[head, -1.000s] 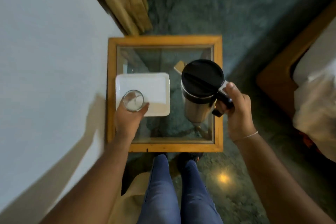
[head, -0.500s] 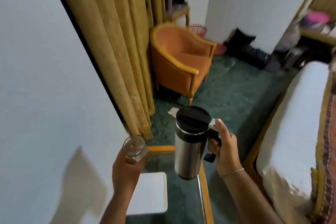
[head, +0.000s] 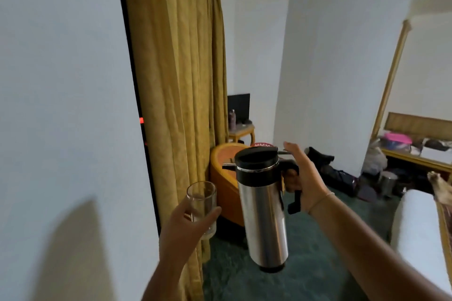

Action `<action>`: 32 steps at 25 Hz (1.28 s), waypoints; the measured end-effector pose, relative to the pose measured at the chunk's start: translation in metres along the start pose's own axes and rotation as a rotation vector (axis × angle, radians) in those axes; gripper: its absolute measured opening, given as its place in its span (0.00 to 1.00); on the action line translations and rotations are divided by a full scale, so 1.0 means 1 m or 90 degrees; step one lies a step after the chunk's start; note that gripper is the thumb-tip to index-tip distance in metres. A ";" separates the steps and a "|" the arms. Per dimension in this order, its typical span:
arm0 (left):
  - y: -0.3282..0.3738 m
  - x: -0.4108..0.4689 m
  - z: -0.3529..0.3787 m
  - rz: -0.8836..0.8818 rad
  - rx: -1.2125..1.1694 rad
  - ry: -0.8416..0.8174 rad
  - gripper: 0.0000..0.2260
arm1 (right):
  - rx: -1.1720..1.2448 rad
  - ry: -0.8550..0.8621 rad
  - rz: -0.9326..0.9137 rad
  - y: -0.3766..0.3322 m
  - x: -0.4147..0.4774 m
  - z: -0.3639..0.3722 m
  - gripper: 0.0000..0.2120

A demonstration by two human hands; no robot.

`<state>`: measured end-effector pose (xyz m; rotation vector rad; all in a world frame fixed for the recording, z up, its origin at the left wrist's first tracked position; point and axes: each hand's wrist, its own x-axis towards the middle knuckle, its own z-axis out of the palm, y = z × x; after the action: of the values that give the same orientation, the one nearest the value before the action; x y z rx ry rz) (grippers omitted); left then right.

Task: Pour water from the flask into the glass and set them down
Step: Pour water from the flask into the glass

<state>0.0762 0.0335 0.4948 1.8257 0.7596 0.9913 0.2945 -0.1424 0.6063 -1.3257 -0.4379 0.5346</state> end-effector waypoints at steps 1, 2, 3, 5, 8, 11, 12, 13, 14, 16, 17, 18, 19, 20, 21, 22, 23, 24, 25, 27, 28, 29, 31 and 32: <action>0.012 0.007 -0.002 0.010 -0.006 -0.004 0.33 | -0.028 -0.019 -0.001 -0.022 0.004 0.005 0.28; 0.022 0.013 -0.004 0.017 -0.012 -0.008 0.33 | -0.056 -0.033 -0.007 -0.042 0.007 0.011 0.29; 0.030 0.019 -0.007 0.024 -0.018 -0.010 0.32 | -0.090 -0.046 -0.022 -0.063 0.011 0.018 0.29; 0.050 0.028 -0.015 0.031 -0.034 -0.005 0.26 | -0.167 -0.081 -0.068 -0.101 0.014 0.032 0.30; 0.082 0.036 -0.028 0.048 -0.033 -0.008 0.23 | -0.267 -0.148 -0.133 -0.150 0.013 0.054 0.28; 0.100 0.039 -0.038 0.074 -0.008 -0.023 0.20 | -0.365 -0.159 -0.178 -0.181 0.008 0.074 0.22; 0.104 0.039 -0.041 0.077 -0.008 -0.027 0.19 | -0.411 -0.155 -0.197 -0.187 0.008 0.081 0.21; 0.107 0.041 -0.042 0.077 -0.004 -0.032 0.20 | -0.457 -0.150 -0.218 -0.193 0.007 0.086 0.20; 0.110 0.043 -0.043 0.076 0.006 -0.035 0.22 | -0.501 -0.145 -0.239 -0.197 0.007 0.091 0.20; 0.114 0.048 -0.046 0.072 0.024 -0.037 0.28 | -0.584 -0.133 -0.275 -0.205 0.007 0.101 0.20; 0.116 0.050 -0.047 0.071 0.030 -0.034 0.30 | -0.624 -0.124 -0.291 -0.209 0.007 0.107 0.20; 0.117 0.053 -0.049 0.074 0.034 -0.032 0.31 | -0.658 -0.111 -0.306 -0.214 0.008 0.112 0.20; 0.119 0.055 -0.049 0.078 0.035 -0.031 0.31 | -0.685 -0.100 -0.323 -0.218 0.009 0.115 0.21; 0.119 0.057 -0.048 0.085 0.033 -0.031 0.30 | -0.705 -0.093 -0.342 -0.222 0.011 0.119 0.22; 0.119 0.058 -0.048 0.093 0.030 -0.031 0.29 | -0.719 -0.093 -0.363 -0.227 0.012 0.122 0.23; 0.119 0.057 -0.047 0.103 0.030 -0.030 0.27 | -0.730 -0.100 -0.385 -0.231 0.012 0.124 0.24; 0.119 0.057 -0.046 0.112 0.034 -0.029 0.26 | -0.740 -0.108 -0.408 -0.234 0.012 0.126 0.25; 0.119 0.057 -0.045 0.121 0.041 -0.031 0.26 | -0.752 -0.116 -0.431 -0.238 0.012 0.129 0.26; 0.118 0.057 -0.044 0.129 0.046 -0.033 0.26 | -0.766 -0.120 -0.452 -0.241 0.012 0.131 0.26; 0.117 0.057 -0.042 0.140 0.039 -0.027 0.27 | -0.801 -0.124 -0.488 -0.246 0.011 0.138 0.27; 0.116 0.057 -0.041 0.143 0.036 -0.023 0.27 | -0.820 -0.125 -0.504 -0.248 0.011 0.141 0.28; 0.117 0.057 -0.040 0.143 0.035 -0.021 0.27 | -0.837 -0.127 -0.519 -0.250 0.011 0.143 0.29; 0.119 0.057 -0.038 0.139 0.032 -0.020 0.27 | -0.858 -0.126 -0.545 -0.252 0.012 0.148 0.29; 0.120 0.057 -0.037 0.136 0.030 -0.019 0.28 | -0.863 -0.127 -0.554 -0.253 0.012 0.149 0.29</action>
<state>0.0829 0.0459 0.6316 1.9882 0.5824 1.0878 0.2461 -0.0568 0.8836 -2.1069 -1.6184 -0.5131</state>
